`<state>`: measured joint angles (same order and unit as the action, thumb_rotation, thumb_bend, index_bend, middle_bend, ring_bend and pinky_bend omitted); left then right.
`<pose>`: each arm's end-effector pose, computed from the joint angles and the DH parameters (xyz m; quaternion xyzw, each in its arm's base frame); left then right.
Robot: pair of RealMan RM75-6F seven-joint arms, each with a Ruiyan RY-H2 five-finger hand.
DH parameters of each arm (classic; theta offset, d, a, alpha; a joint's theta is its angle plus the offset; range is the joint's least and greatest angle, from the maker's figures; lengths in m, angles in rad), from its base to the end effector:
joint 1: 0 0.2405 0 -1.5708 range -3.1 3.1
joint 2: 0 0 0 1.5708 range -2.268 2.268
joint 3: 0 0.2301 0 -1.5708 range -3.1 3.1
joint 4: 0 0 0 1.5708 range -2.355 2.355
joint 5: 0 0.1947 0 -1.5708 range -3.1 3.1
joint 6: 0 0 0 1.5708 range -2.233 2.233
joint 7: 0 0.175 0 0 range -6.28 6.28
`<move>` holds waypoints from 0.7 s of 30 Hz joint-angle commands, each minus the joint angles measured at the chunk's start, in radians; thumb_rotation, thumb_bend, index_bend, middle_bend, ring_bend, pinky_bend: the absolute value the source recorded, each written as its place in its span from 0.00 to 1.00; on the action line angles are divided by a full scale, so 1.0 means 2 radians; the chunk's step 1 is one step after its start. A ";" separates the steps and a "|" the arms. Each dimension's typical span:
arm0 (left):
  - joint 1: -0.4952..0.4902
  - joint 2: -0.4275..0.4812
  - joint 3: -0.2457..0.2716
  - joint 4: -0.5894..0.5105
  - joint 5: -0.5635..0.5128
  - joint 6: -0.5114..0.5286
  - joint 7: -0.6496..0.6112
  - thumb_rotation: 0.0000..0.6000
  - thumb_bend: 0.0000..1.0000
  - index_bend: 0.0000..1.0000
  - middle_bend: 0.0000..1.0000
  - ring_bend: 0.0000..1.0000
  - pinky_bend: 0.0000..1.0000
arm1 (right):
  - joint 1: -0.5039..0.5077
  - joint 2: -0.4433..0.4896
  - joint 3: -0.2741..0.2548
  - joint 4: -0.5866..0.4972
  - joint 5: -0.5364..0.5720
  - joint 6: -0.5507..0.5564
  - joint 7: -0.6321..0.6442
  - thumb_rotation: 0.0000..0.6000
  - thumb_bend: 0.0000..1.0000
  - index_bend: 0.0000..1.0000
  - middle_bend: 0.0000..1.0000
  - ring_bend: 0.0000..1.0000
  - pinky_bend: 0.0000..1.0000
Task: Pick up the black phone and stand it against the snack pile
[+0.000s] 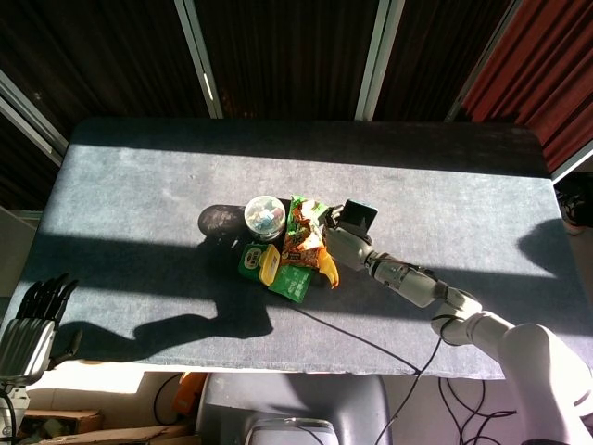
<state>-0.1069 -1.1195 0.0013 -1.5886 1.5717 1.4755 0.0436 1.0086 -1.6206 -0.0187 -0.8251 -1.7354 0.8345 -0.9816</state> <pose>-0.2756 0.2045 0.1488 -0.6428 -0.3616 -0.3698 0.5651 -0.1161 -0.4156 -0.0265 0.8080 0.3881 0.0546 0.4400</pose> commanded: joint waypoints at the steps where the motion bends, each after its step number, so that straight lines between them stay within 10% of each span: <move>1: 0.000 0.000 0.000 0.000 0.000 0.000 0.000 1.00 0.40 0.00 0.00 0.00 0.00 | 0.000 0.000 0.001 -0.001 0.001 -0.001 -0.001 1.00 0.27 0.65 0.58 0.49 0.59; 21: 0.001 0.002 0.001 0.001 0.001 0.002 -0.004 1.00 0.40 0.00 0.00 0.00 0.00 | -0.001 -0.005 0.016 -0.011 0.028 -0.021 -0.045 1.00 0.26 0.47 0.51 0.42 0.55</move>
<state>-0.1050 -1.1153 0.0033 -1.5872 1.5745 1.4791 0.0351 1.0064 -1.6308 0.0122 -0.8467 -1.6792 0.7935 -1.0709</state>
